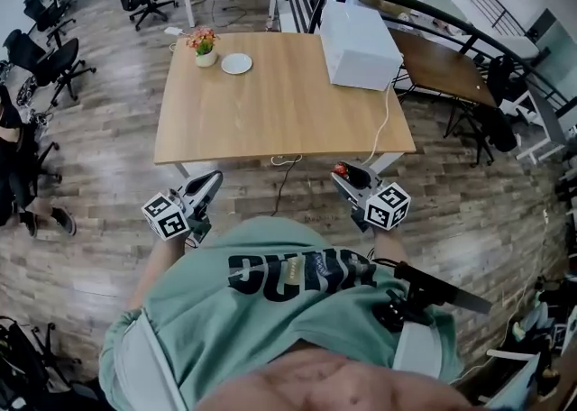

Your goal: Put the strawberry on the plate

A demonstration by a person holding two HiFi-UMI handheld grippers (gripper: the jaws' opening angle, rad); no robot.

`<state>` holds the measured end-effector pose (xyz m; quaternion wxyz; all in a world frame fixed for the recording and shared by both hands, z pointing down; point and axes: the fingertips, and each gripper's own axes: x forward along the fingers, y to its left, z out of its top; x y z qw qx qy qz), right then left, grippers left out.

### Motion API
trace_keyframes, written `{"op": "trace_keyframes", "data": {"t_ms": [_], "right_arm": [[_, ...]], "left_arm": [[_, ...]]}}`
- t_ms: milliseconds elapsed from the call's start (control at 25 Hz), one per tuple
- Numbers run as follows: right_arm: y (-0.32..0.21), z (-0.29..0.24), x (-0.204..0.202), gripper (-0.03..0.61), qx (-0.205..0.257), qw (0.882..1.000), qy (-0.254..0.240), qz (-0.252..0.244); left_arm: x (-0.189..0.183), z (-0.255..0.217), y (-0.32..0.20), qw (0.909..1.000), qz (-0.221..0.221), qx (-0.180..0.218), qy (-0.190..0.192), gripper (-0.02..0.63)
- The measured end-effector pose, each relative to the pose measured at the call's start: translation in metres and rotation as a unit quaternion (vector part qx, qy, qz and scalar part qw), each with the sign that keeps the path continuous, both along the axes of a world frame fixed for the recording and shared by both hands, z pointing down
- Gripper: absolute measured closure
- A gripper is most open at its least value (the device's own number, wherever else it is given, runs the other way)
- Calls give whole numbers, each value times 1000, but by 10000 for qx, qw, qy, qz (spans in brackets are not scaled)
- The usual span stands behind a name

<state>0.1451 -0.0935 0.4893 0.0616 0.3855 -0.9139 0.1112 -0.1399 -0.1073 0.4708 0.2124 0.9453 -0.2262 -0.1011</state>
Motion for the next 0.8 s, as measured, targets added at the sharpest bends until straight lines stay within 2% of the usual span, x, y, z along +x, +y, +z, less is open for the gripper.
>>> {"op": "trace_keyframes", "data": {"t_ms": [160,400,560,800], "right_arm": [[-23,0,-52,430,-17,9997,202,-137],[-64,-1,-91,430,-146,9988,405,-231],[-86,0,-98,430,-192,9982,448,-335],[-131,12,-89,430,-171,9973,277,-659]], "left_arm": [[-52,10,-21,10000,-68,-4,62,609],[-100,25,-58,9993,-242,-219,163,609],[-102,31,-72,9990,-274,-257,231,609],[-87,38,-99,9985,-482,-264,85,609]]}}
